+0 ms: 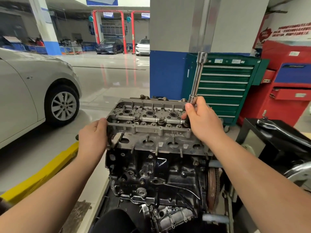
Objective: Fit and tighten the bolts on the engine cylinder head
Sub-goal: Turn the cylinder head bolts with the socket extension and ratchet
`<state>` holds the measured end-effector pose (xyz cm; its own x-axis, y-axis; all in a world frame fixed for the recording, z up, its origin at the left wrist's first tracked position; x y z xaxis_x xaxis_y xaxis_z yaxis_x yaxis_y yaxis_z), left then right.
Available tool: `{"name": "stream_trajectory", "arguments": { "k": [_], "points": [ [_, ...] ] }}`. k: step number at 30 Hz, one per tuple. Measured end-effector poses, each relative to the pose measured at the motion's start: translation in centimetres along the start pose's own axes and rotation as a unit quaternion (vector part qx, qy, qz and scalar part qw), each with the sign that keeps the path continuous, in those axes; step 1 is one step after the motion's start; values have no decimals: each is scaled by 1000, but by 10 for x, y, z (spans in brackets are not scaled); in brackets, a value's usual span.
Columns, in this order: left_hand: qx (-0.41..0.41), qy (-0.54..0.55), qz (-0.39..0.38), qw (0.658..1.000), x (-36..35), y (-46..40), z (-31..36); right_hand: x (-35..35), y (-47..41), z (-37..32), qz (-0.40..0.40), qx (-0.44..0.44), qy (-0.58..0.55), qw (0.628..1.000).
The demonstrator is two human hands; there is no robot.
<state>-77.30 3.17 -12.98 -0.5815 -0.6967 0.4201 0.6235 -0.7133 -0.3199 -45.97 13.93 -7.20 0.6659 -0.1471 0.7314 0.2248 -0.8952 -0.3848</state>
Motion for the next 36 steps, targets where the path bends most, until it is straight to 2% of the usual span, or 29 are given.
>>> {"name": "stream_trajectory", "arguments": {
  "k": [10, 14, 16, 17, 19, 21, 23, 26, 29, 31, 34, 35, 36],
  "points": [
    [-19, 18, 14, 1000, -3, 17, -1, 9, 12, 8, 0, 6, -4, 1000],
    [12, 28, -3, 1000, -3, 18, 6, 12, 8, 10, 2, -5, -67, 998],
    [13, -11, -11, 1000, 2, 17, 18, 13, 5, 11, 2, -11, -94, 996],
    [-5, -26, 3, 1000, 6, 18, 31, 13, 4, 11, 2, -12, -95, 995],
    [-92, 8, 27, 995, 9, 22, 71, 13, 4, 10, 6, -10, -84, 996],
    [-187, 88, -13, 978, -1, 30, 126, 12, 5, 8, 10, -10, -77, 997],
    [-214, 160, -98, 959, -28, 34, 183, 13, 6, 6, 12, -16, -82, 996],
    [-155, 224, -220, 937, -77, 31, 258, 15, 9, 2, 14, -31, -87, 996],
    [-73, 320, -276, 903, -114, 25, 294, 18, 12, -2, 15, -43, -78, 996],
    [-76, 337, -240, 907, -127, 23, 300, 16, 14, -3, 13, -48, -60, 997],
    [-154, 225, -115, 955, -135, 17, 300, 16, 16, -2, -2, -30, -68, 997],
    [-166, 213, -109, 957, -138, 17, 302, 18, 16, -1, -19, -24, -113, 993],
    [-162, 229, -135, 950, -141, 17, 304, 21, 15, 0, -41, -17, -174, 984]
  ]
}}
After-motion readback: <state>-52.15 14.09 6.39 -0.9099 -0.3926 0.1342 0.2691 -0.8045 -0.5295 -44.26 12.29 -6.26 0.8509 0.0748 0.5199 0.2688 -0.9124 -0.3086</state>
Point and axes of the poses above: each hand's wrist, its own y-axis away from the middle knuckle, its own x-axis out of the back of the hand, z = x × y, the point moved 3 cm from there along -y, towards the middle knuckle, and after that the axes turned 6 degrees about -z, right-handed, at the moved point
